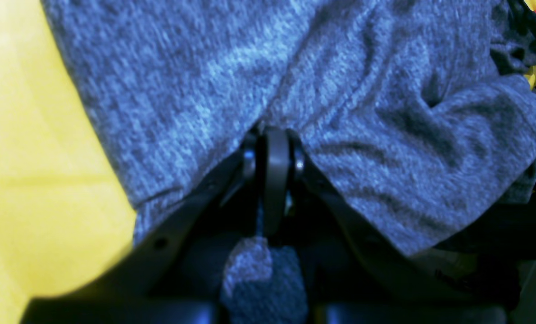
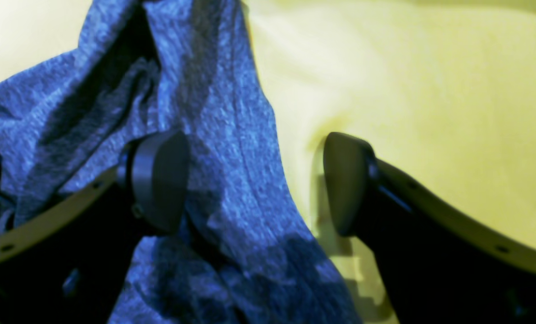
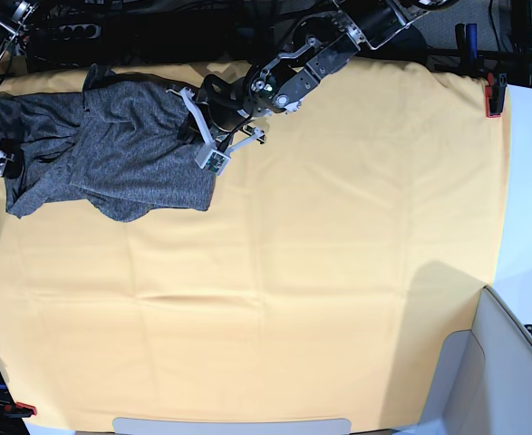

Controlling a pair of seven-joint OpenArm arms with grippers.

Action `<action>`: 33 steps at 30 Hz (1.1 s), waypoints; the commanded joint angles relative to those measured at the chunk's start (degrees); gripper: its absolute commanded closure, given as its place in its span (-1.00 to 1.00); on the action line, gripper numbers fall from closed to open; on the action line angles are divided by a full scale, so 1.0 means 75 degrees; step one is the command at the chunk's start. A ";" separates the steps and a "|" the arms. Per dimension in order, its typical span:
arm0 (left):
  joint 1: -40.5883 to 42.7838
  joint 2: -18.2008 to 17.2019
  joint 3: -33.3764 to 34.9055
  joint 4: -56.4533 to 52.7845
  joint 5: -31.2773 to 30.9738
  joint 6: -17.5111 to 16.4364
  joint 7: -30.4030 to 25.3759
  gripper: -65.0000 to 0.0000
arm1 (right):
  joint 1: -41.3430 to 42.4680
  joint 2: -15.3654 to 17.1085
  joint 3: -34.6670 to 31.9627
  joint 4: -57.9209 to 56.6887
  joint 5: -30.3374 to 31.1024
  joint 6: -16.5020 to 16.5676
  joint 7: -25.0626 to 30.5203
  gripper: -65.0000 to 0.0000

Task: Fold the T-shirt properly
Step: 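Release the bundle with the right gripper and lift it away, then fold the grey shirt over onto itself with the right gripper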

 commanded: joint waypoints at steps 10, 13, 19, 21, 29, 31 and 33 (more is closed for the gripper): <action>-0.0034 -0.0074 -0.0031 -0.0028 0.0164 0.0278 0.0301 0.97 | -0.0587 -0.0356 -0.0151 0.1141 0.0734 0.0104 -0.1021 -0.41; -0.0034 -0.0074 -0.0031 -0.0028 0.0164 0.0278 0.0301 0.97 | -0.0821 -0.0403 -0.0151 0.1457 0.0734 0.0104 -0.1033 -0.41; -0.0034 -0.0074 -0.0031 -0.0028 0.0164 0.0278 0.0301 0.97 | -0.0973 -0.0520 -0.0140 0.1469 0.0687 0.0104 -0.0998 -0.41; -0.0034 -0.0074 -0.0031 -0.0028 0.0164 0.0278 0.0301 0.97 | -0.1020 -0.0532 -0.0151 0.1469 0.0687 0.0104 -0.0998 -0.40; -0.0034 -0.0203 -0.0031 0.0159 0.0164 0.0278 0.0301 0.98 | -0.0973 -0.0672 -0.0151 0.1469 0.0675 0.0104 -0.0986 0.87; -0.0034 -0.0332 -0.0043 0.0511 0.0164 0.0278 0.0242 0.98 | -0.0973 -0.0684 -0.0151 0.1493 0.0675 0.0104 -0.0986 1.00; -0.0034 -0.0554 -0.0113 0.0968 0.0164 0.0278 0.0231 0.98 | -0.0962 -0.0684 -0.0151 0.1622 0.0675 0.0104 -0.0975 1.00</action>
